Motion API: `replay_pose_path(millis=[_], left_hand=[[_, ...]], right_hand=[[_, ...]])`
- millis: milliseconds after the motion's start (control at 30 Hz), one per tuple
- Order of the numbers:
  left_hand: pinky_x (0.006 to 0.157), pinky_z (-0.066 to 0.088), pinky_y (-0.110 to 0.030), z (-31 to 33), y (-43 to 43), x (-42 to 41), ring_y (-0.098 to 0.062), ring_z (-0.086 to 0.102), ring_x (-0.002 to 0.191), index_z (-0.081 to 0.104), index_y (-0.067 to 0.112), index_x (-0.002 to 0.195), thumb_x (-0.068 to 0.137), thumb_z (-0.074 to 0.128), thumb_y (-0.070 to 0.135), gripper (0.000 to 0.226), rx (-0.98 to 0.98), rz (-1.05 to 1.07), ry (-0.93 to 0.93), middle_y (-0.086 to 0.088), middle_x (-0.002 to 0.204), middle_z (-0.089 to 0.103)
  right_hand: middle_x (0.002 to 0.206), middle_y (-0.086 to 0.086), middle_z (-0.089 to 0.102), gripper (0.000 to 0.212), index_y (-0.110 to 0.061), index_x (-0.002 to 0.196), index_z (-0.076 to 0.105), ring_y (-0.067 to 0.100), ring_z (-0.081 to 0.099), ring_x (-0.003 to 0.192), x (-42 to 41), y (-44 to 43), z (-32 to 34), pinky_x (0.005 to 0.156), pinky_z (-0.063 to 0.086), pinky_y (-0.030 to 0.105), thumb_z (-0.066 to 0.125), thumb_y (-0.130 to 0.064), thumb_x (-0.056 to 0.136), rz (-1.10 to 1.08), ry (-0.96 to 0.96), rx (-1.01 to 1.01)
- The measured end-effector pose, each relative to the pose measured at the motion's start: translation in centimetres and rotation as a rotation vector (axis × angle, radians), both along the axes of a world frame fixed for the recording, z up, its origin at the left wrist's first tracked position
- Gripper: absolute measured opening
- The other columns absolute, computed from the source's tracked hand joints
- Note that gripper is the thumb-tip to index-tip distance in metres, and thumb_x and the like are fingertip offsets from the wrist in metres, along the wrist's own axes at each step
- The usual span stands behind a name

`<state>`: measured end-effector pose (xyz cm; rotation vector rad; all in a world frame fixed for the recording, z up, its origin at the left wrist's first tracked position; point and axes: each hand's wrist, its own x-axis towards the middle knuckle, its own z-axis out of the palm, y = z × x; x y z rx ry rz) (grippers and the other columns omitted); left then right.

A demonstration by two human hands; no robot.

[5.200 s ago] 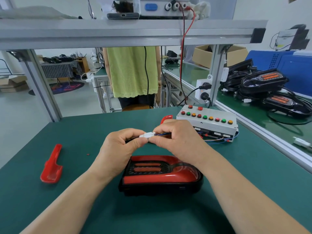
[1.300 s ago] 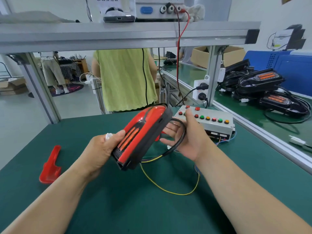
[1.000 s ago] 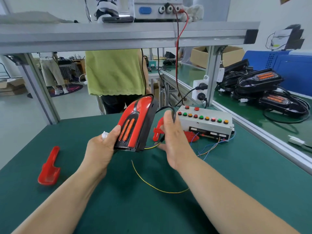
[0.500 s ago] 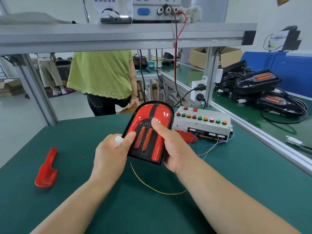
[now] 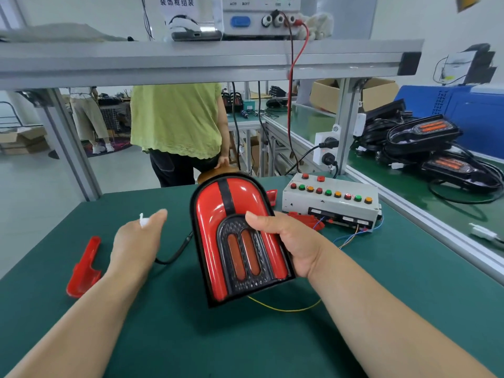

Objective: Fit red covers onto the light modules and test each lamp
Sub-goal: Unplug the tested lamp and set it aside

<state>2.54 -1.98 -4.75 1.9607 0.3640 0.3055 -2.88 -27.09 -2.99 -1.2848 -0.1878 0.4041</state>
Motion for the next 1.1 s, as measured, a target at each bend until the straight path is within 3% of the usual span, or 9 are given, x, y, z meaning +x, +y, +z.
replay_pose_path(millis=[133, 233, 333, 500, 600, 667, 767, 967, 1100], left_hand=[[0.075, 0.052, -0.042, 0.4, 0.2, 0.8, -0.034, 0.060, 0.086, 0.053, 0.014, 0.079, 0.091, 0.054, 0.028, 0.019, 0.406, -0.199, 0.167, -0.018, 0.089, 0.063], [0.064, 0.039, -0.029, 0.4, -0.6, 0.6, -0.023, 0.054, 0.078, 0.056, 0.013, 0.089, 0.091, 0.054, 0.022, 0.010, 0.788, -0.271, 0.206, 0.002, 0.077, 0.055], [0.056, 0.042, -0.027, 0.4, -1.5, 0.1, -0.017, 0.056, 0.068, 0.064, 0.012, 0.092, 0.087, 0.057, 0.025, 0.016, 0.909, -0.256, 0.318, 0.001, 0.081, 0.060], [0.062, 0.050, -0.027, 1.1, -2.5, -0.5, -0.022, 0.064, 0.074, 0.066, 0.011, 0.086, 0.085, 0.054, 0.018, 0.014, 0.955, -0.259, 0.341, -0.004, 0.082, 0.066], [0.057, 0.047, -0.030, 0.6, -2.1, -0.7, -0.024, 0.060, 0.061, 0.056, 0.010, 0.066, 0.086, 0.057, 0.020, 0.023, 0.744, -0.348, 0.283, -0.003, 0.065, 0.062], [0.046, 0.030, -0.025, 0.6, -1.6, -1.2, -0.018, 0.038, 0.046, 0.044, 0.013, 0.057, 0.087, 0.060, 0.015, 0.034, 0.446, -0.481, 0.219, -0.002, 0.051, 0.045], [0.045, 0.027, -0.020, 1.6, -0.9, -2.0, -0.012, 0.035, 0.048, 0.058, 0.010, 0.062, 0.081, 0.066, 0.009, 0.021, 0.200, -0.621, 0.122, 0.000, 0.054, 0.046], [0.077, 0.038, -0.031, 2.8, -1.3, -3.8, -0.012, 0.053, 0.079, 0.071, 0.011, 0.085, 0.083, 0.074, 0.012, 0.003, 0.135, -0.887, 0.073, -0.005, 0.082, 0.066], [0.090, 0.041, -0.038, 3.0, -1.5, -4.2, -0.021, 0.055, 0.090, 0.067, -0.005, 0.099, 0.076, 0.074, 0.020, 0.035, 0.011, -0.959, 0.024, -0.030, 0.105, 0.064]], right_hand=[[0.111, 0.012, 0.073, 0.043, -0.014, 0.118, 0.068, 0.027, 0.070, 0.100, -0.4, 0.3, 0.1, 0.093, 0.055, 0.046, 0.069, -0.034, 0.080, 0.058, -0.031, -0.061], [0.113, 0.014, 0.071, 0.050, -0.010, 0.125, 0.063, 0.030, 0.069, 0.101, -0.5, 0.6, 0.1, 0.094, 0.054, 0.049, 0.069, -0.031, 0.079, 0.065, -0.020, -0.068], [0.108, 0.012, 0.073, 0.042, -0.013, 0.118, 0.066, 0.027, 0.071, 0.096, -0.6, 0.7, 0.0, 0.087, 0.058, 0.045, 0.069, -0.031, 0.080, 0.060, -0.034, -0.066], [0.106, 0.013, 0.074, 0.036, -0.013, 0.113, 0.071, 0.026, 0.073, 0.091, -0.3, 0.8, -0.3, 0.078, 0.060, 0.040, 0.068, -0.030, 0.081, 0.026, -0.020, -0.006], [0.103, 0.012, 0.075, 0.028, -0.015, 0.100, 0.079, 0.025, 0.074, 0.088, 0.0, 0.7, -0.4, 0.078, 0.061, 0.040, 0.068, -0.032, 0.080, 0.014, 0.029, 0.031], [0.100, 0.013, 0.076, 0.027, -0.014, 0.094, 0.081, 0.025, 0.074, 0.085, 0.2, 0.5, -0.5, 0.076, 0.062, 0.039, 0.070, -0.032, 0.078, -0.001, 0.081, 0.056], [0.101, 0.014, 0.076, 0.025, -0.013, 0.093, 0.081, 0.027, 0.075, 0.086, 0.4, 0.2, -0.7, 0.072, 0.061, 0.040, 0.074, -0.031, 0.076, -0.073, 0.121, 0.117], [0.110, 0.015, 0.075, 0.035, -0.014, 0.097, 0.081, 0.031, 0.074, 0.094, 0.7, -0.1, -1.0, 0.075, 0.060, 0.046, 0.077, -0.035, 0.070, -0.139, 0.130, 0.217], [0.112, 0.017, 0.073, 0.038, -0.011, 0.102, 0.080, 0.033, 0.073, 0.095, 0.8, -0.3, -1.0, 0.078, 0.059, 0.047, 0.076, -0.034, 0.072, -0.114, 0.133, 0.279]])
